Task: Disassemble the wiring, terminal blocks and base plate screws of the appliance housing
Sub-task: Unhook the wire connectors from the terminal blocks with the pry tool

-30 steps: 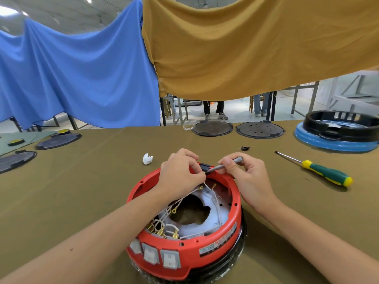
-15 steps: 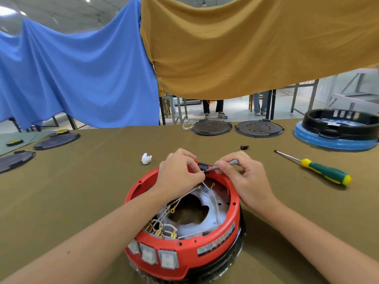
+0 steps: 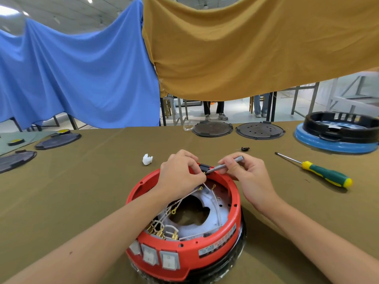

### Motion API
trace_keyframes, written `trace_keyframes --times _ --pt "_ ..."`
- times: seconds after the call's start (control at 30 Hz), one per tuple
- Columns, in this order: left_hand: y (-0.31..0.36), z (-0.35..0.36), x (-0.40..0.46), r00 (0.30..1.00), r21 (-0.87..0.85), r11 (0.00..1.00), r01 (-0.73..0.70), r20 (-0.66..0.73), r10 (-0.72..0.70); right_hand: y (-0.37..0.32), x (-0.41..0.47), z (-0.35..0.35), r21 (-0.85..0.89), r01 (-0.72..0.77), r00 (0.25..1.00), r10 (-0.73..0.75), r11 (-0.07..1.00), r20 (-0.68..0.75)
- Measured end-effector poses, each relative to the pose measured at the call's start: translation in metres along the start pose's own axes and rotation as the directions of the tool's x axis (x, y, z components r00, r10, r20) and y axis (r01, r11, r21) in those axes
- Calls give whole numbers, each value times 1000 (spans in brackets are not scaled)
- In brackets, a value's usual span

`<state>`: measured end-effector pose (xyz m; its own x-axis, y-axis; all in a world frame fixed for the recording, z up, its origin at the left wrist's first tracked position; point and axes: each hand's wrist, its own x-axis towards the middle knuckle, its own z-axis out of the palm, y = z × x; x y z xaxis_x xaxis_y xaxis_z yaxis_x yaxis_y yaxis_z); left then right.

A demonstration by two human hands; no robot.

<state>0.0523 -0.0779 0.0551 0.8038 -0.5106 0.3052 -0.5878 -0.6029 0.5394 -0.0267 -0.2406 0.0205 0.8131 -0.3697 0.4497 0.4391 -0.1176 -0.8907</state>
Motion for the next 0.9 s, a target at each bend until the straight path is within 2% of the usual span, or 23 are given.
trace_keyframes --times 0.1,0.2,0.37,0.5,0.67,0.77,0.9 --pt "0 0 0 1000 -1 1000 1 -1 -1 1 0 -2 -158 92 996 -90 983 19" --pt "0 0 0 1000 -1 1000 5 0 -5 3 -3 -3 -350 240 970 -232 906 65" --pt "0 -1 0 1000 8 1000 7 11 -7 0 -3 -4 -371 361 932 -336 855 133" --pt "0 -1 0 1000 1 1000 12 11 -12 1 -2 -5 -409 390 921 -356 825 161" --pt "1 -2 0 1000 1 1000 7 16 -7 1 -1 -5 -403 364 932 -328 840 157" --pt "0 -2 -1 1000 -16 1000 4 12 -4 5 -1 -3 -295 225 974 -224 929 37" --pt "0 -1 -1 1000 -15 1000 0 12 0 5 3 -4 -103 64 998 -64 993 7"
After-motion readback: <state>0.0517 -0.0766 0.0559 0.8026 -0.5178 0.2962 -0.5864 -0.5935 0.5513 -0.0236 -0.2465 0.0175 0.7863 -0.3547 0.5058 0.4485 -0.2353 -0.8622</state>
